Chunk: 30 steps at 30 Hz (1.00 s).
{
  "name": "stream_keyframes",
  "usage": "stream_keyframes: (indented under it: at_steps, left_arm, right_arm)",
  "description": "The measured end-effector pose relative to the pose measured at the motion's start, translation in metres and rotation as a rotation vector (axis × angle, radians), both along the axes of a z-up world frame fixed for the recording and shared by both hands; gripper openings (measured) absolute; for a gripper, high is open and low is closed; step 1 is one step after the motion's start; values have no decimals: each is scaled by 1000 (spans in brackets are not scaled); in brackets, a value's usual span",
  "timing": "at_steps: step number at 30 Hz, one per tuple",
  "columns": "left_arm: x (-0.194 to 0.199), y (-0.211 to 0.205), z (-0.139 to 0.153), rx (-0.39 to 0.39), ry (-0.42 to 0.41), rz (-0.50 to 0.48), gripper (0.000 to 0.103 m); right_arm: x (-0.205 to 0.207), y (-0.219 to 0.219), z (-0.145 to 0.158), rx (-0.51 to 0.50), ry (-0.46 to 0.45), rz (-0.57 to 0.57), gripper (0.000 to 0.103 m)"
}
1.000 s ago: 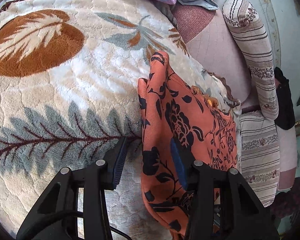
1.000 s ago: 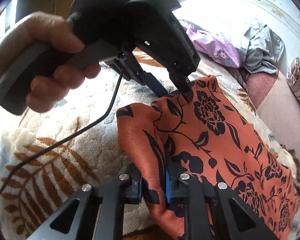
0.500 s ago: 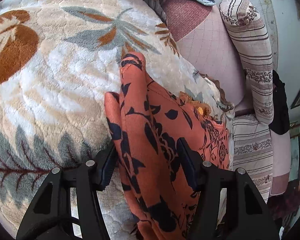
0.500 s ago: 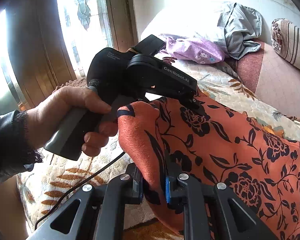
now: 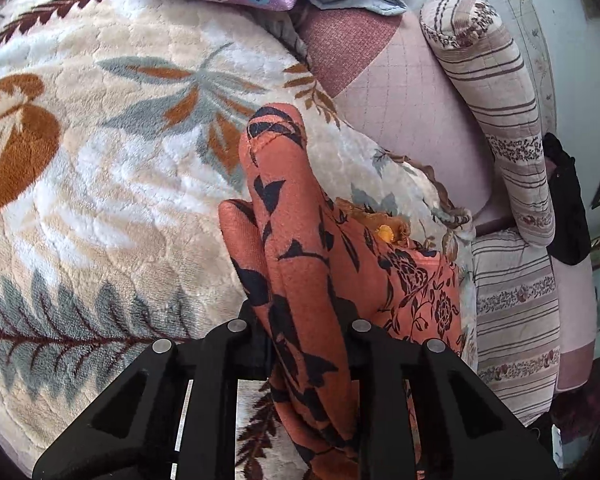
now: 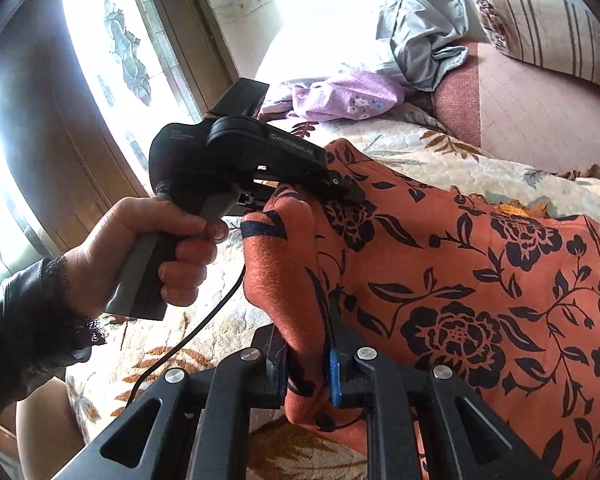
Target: Fold small clothes
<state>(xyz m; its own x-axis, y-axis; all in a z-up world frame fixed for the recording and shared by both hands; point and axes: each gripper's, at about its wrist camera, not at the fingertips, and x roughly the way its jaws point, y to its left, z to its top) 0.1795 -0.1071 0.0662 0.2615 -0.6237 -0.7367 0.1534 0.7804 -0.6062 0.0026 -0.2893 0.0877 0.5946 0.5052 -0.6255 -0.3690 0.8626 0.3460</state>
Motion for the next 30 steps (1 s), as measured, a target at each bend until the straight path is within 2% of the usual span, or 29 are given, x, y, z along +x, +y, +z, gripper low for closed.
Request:
stream_keyframes:
  at_steps: [9,15,24,30]
  left_arm:
    - [-11,-60,55,56,-79,-78,16]
    - [-22,-124,77,76,-111,-148,16]
    - [-42,-237,82,119,-139,-272,16]
    - [-55,-309,68,167,-149,-342,17]
  right_arm:
    - [-30,-51,15,98,-16,-87,12]
    - [-53,-109,24,188,-19,-180,9]
    - [-88,-191,15,248,-4,-296,7]
    - [-110,-239,4,258,18,-369,6]
